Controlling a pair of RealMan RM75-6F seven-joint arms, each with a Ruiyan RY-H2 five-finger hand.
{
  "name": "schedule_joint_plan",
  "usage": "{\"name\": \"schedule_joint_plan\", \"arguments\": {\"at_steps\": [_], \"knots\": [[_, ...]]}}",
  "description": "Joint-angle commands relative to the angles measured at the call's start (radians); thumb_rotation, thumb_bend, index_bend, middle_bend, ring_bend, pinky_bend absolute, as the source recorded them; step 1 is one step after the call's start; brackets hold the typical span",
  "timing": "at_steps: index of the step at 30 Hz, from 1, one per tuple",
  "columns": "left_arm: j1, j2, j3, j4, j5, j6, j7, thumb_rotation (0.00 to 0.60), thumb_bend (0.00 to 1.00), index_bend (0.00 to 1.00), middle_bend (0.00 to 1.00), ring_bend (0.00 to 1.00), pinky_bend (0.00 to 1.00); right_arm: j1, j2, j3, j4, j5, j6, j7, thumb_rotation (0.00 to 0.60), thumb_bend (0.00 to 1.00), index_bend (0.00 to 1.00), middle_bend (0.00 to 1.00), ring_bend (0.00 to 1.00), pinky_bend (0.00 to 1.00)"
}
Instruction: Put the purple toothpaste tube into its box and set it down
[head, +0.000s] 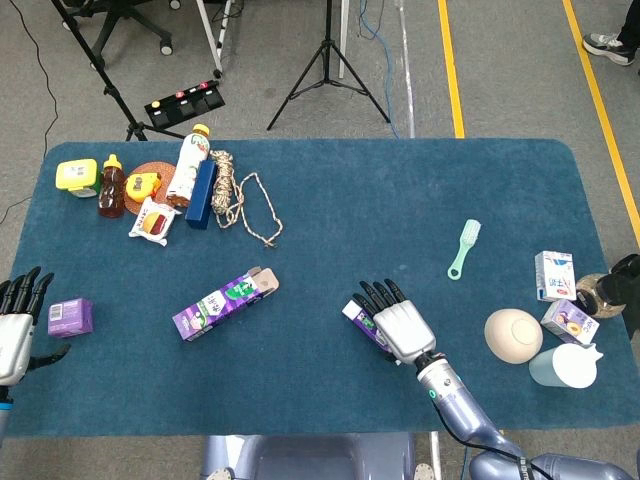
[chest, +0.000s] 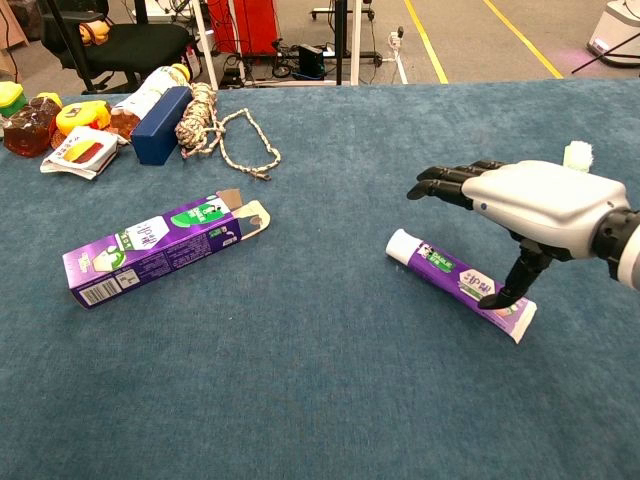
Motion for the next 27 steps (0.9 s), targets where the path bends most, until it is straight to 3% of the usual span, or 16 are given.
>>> {"name": "schedule_joint_plan", "arguments": {"at_steps": [1,13,27], "knots": [[-0.001,0.0,0.0,0.0,-0.002,-0.001,0.0,0.6,0.07,0.0,0.0,0.0,0.04,0.008,-0.008,-0.002,0.005,0.016,-0.001,-0.001,0.6,0.0,0.07,0.0,0.0,0.0],[-0.003,-0.007,0.001,0.001,-0.005,-0.005,0.015,0.6,0.07,0.0,0.0,0.0,0.04,0.034,-0.04,-0.018,0.022,0.052,0.007,-0.008,0.6,0.0,0.07,0.0,0.0,0.0],[0.001,-0.004,0.0,0.002,-0.003,0.003,0.003,0.6,0.07,0.0,0.0,0.0,0.04,0.052,-0.092,-0.008,0.138,0.102,0.077,-0.097,0.6,0.0,0.06,0.0,0.0,0.0]]}}
